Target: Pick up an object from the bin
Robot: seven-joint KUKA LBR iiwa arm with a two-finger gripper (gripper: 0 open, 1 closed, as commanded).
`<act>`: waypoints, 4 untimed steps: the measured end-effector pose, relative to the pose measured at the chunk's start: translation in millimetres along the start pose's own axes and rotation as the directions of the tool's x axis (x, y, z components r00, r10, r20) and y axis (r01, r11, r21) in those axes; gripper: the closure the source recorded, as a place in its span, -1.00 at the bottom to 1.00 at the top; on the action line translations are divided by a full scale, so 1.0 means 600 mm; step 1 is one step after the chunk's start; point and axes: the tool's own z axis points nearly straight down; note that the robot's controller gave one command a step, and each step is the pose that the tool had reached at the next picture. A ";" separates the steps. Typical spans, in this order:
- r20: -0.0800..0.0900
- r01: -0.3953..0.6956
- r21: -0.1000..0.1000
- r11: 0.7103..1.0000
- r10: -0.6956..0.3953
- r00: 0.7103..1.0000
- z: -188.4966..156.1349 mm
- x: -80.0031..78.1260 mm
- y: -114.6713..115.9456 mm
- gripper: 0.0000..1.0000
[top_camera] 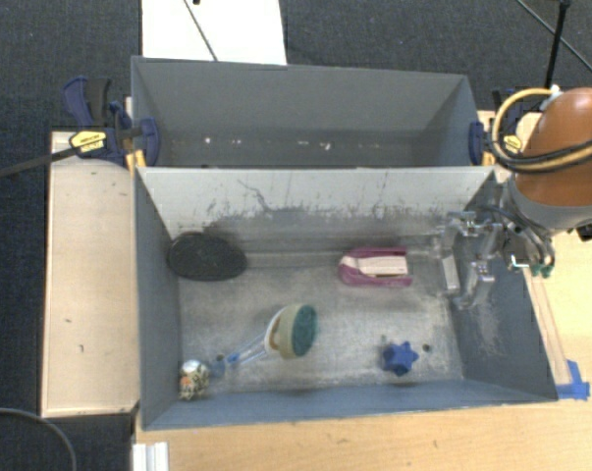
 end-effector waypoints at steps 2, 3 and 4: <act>0.007 0.185 0.000 0.983 -0.185 0.983 0.148 0.139 0.114 -1.00; 0.013 0.282 0.004 0.959 -0.282 0.959 0.144 0.155 0.119 -1.00; 0.012 0.756 0.009 0.654 -0.756 0.654 0.146 0.153 0.158 -1.00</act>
Offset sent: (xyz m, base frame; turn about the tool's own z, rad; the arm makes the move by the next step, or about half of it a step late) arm -0.0612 0.0316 -0.0699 -0.1089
